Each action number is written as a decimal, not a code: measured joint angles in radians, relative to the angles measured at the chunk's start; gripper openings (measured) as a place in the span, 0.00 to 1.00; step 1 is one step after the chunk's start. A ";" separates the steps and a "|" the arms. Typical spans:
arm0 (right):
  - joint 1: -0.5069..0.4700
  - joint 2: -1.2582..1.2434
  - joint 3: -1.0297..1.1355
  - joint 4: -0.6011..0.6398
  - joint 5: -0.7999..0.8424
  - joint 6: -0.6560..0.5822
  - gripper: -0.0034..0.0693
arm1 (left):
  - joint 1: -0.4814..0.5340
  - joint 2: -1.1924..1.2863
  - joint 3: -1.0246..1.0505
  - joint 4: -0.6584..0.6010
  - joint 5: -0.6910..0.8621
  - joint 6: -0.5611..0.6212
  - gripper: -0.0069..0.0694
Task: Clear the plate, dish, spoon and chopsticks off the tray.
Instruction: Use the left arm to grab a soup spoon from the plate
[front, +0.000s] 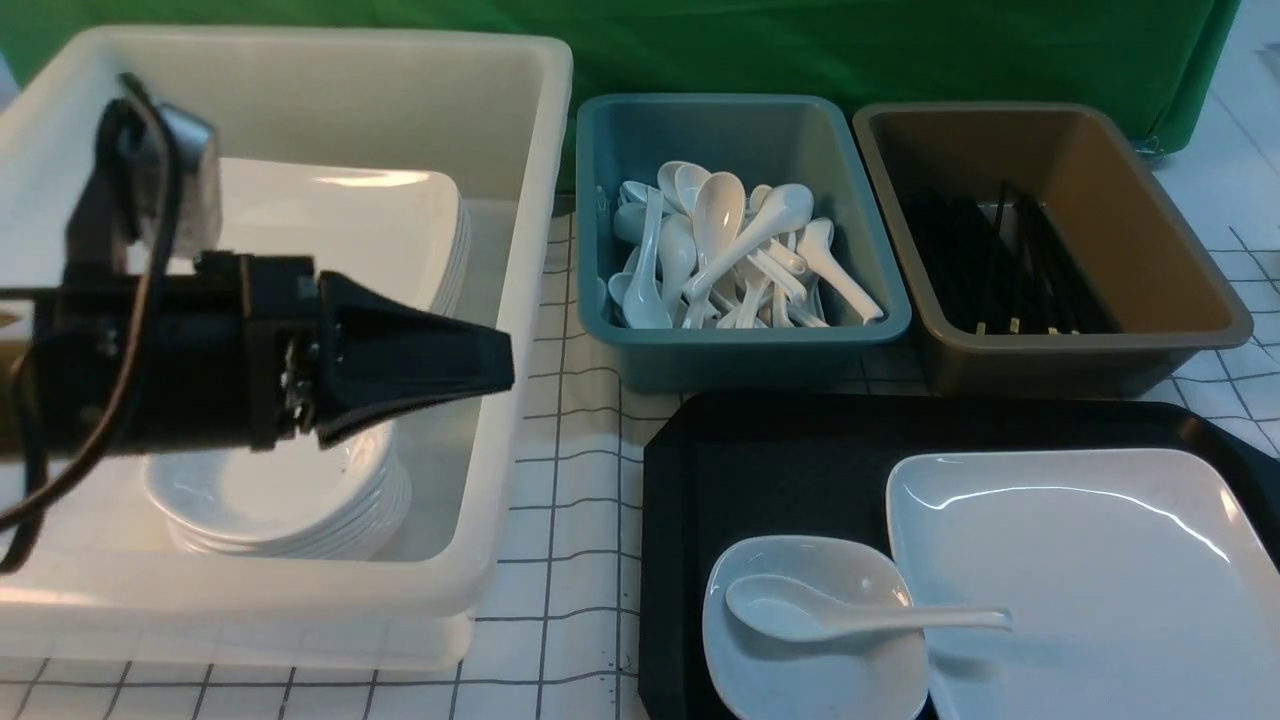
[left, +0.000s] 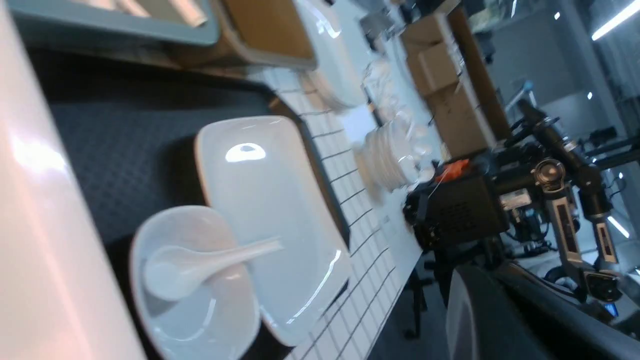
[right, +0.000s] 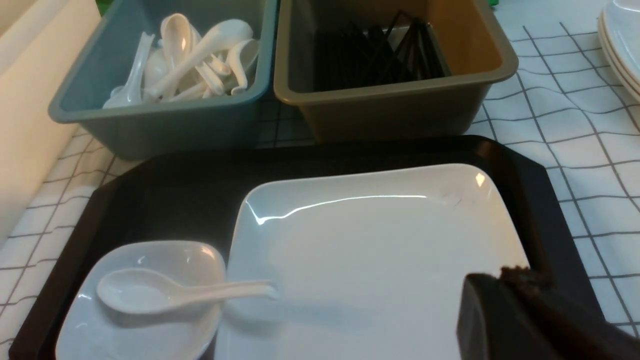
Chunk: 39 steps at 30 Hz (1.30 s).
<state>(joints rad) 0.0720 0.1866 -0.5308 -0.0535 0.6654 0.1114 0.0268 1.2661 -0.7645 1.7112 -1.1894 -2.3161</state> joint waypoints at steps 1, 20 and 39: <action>0.000 0.000 0.000 0.000 0.000 0.000 0.16 | -0.021 0.042 -0.036 0.010 0.000 0.010 0.12; 0.000 0.000 0.000 0.000 0.000 0.001 0.20 | -0.572 0.113 -0.244 -0.020 1.255 1.088 0.12; 0.000 0.000 0.000 0.000 0.008 0.068 0.22 | -0.612 0.196 -0.279 -2.464 1.951 2.772 0.12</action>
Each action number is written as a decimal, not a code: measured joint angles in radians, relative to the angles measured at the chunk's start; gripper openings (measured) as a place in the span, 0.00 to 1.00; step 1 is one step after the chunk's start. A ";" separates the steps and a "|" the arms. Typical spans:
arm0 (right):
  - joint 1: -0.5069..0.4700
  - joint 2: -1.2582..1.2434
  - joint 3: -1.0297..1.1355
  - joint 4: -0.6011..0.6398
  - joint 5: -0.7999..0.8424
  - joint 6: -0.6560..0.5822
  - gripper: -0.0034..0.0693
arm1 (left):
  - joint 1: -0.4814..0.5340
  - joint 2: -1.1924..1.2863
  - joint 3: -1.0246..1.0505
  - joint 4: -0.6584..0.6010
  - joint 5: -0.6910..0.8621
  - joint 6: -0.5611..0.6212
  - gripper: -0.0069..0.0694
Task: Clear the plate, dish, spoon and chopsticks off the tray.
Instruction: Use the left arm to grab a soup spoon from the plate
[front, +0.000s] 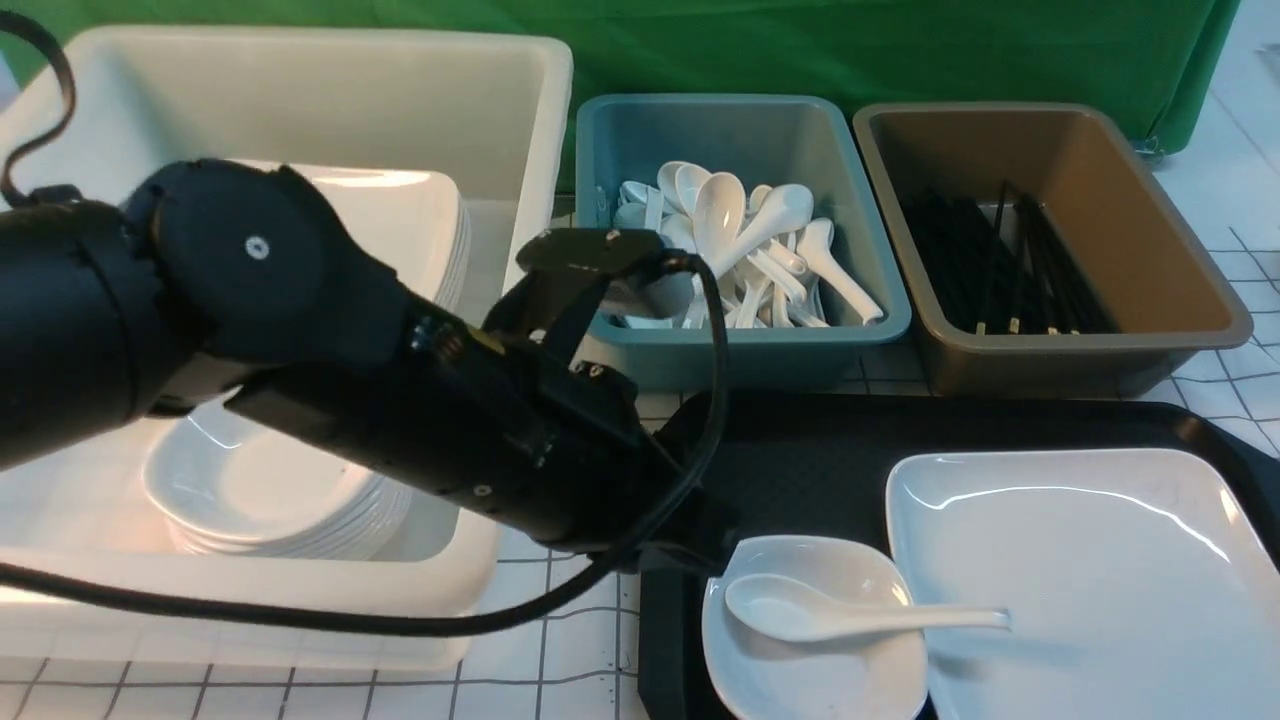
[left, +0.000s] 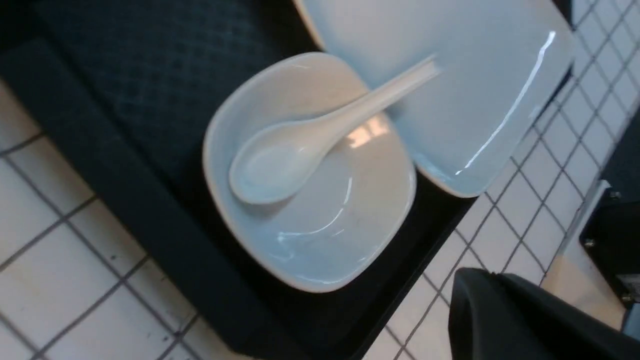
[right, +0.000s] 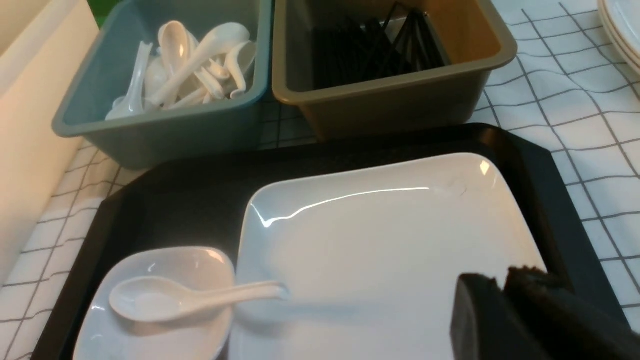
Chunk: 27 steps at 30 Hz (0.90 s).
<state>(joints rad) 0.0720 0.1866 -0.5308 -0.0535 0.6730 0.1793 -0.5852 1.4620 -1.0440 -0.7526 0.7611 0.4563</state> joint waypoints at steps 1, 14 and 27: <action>0.000 0.000 0.000 0.000 0.000 0.000 0.22 | -0.002 0.011 -0.010 -0.004 0.001 0.009 0.12; 0.000 0.000 0.000 0.000 0.007 0.003 0.24 | -0.247 0.344 -0.422 0.286 0.055 0.028 0.46; 0.000 0.000 0.000 0.000 0.061 0.004 0.27 | -0.409 0.548 -0.494 0.572 -0.116 0.179 0.80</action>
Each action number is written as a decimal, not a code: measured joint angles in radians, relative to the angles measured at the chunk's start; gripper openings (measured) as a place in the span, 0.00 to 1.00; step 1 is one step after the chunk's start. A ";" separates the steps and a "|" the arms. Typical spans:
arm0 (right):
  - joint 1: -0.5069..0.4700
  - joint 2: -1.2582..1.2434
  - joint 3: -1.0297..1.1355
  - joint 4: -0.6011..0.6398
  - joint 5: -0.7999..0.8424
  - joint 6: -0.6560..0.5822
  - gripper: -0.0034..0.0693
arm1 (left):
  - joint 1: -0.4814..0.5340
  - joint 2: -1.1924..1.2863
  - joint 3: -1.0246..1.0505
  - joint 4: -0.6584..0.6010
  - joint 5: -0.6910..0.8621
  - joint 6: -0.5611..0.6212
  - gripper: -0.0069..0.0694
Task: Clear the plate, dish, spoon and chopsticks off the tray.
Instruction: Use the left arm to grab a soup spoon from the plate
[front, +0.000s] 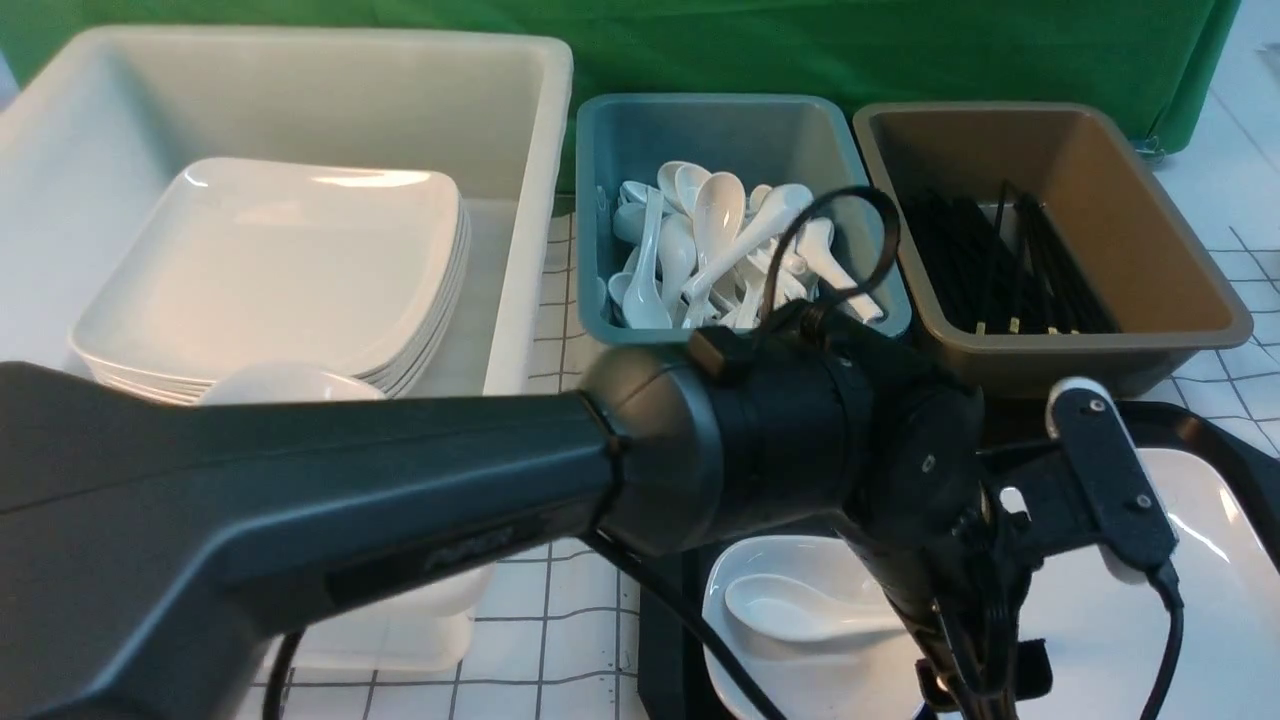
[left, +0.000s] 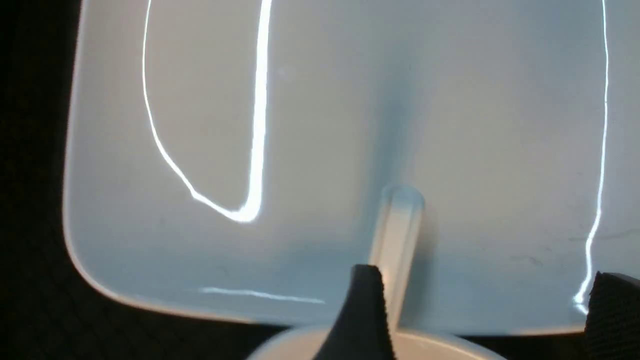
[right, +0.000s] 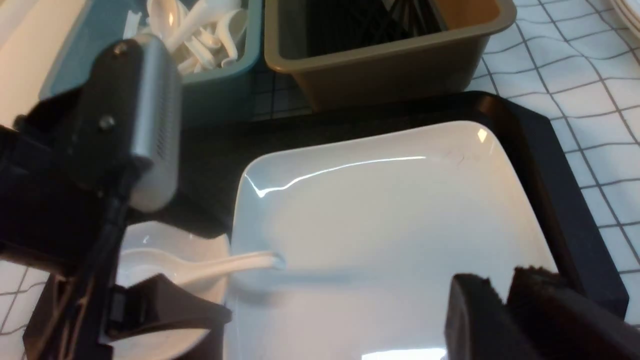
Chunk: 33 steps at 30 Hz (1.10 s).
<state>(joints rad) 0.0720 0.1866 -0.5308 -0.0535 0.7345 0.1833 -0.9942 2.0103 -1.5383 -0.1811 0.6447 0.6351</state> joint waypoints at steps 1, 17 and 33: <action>0.000 0.000 0.000 0.000 0.006 0.000 0.27 | -0.005 0.006 -0.001 0.011 -0.031 0.031 0.80; 0.000 0.000 0.000 0.000 0.025 0.000 0.30 | -0.006 0.108 -0.002 0.071 -0.126 0.064 0.81; 0.000 0.000 0.000 0.000 0.033 0.000 0.32 | -0.006 0.105 -0.058 0.086 -0.007 -0.228 0.18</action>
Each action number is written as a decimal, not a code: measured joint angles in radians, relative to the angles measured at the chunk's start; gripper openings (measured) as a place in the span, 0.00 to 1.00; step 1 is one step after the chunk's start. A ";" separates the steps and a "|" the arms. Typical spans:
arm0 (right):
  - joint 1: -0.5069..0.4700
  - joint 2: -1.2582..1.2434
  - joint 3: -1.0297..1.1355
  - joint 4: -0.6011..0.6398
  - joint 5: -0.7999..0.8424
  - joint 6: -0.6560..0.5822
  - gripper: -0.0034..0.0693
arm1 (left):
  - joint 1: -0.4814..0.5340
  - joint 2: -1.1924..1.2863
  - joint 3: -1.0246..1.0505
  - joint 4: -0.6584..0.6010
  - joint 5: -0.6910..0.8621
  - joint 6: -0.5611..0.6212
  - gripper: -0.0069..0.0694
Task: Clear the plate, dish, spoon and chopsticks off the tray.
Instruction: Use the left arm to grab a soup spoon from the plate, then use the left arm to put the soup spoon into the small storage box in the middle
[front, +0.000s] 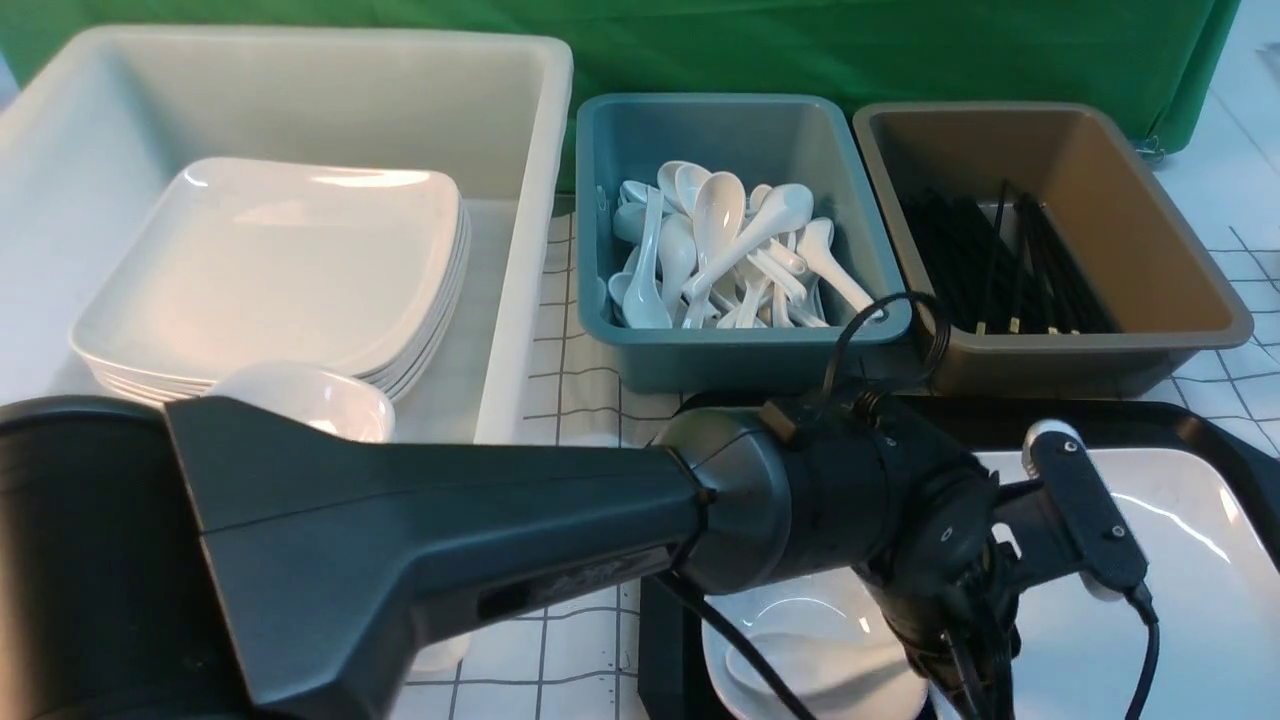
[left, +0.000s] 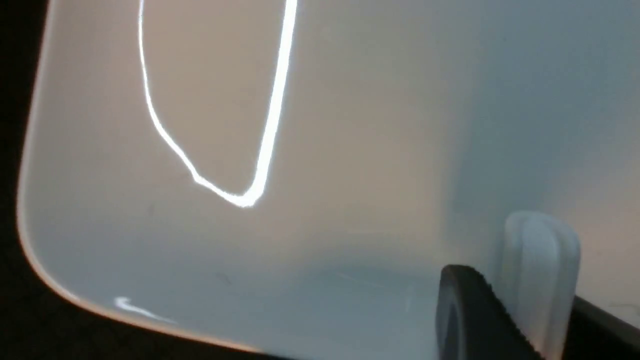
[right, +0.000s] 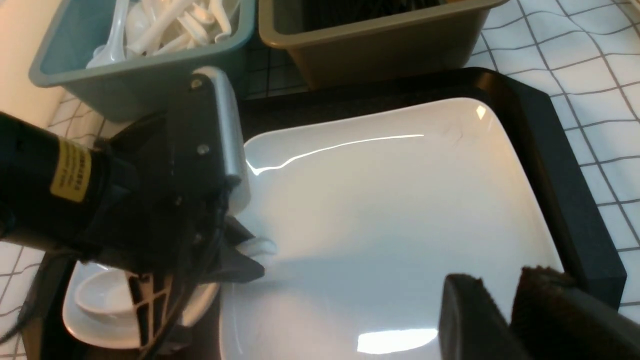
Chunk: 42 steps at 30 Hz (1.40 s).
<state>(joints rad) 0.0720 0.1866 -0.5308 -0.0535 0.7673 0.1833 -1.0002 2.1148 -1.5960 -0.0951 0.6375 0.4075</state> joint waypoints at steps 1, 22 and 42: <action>0.000 0.000 0.000 0.000 0.001 0.000 0.32 | 0.000 -0.006 -0.018 0.001 0.018 -0.017 0.18; 0.000 0.000 0.000 0.000 0.117 0.000 0.33 | 0.461 -0.141 -0.200 -0.014 0.068 -0.264 0.18; 0.000 0.000 0.000 0.000 0.067 0.023 0.35 | 0.623 -0.081 -0.192 -0.585 -0.333 0.068 0.18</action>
<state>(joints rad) 0.0720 0.1866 -0.5308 -0.0535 0.8342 0.2059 -0.3769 2.0341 -1.7881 -0.6798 0.3047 0.4759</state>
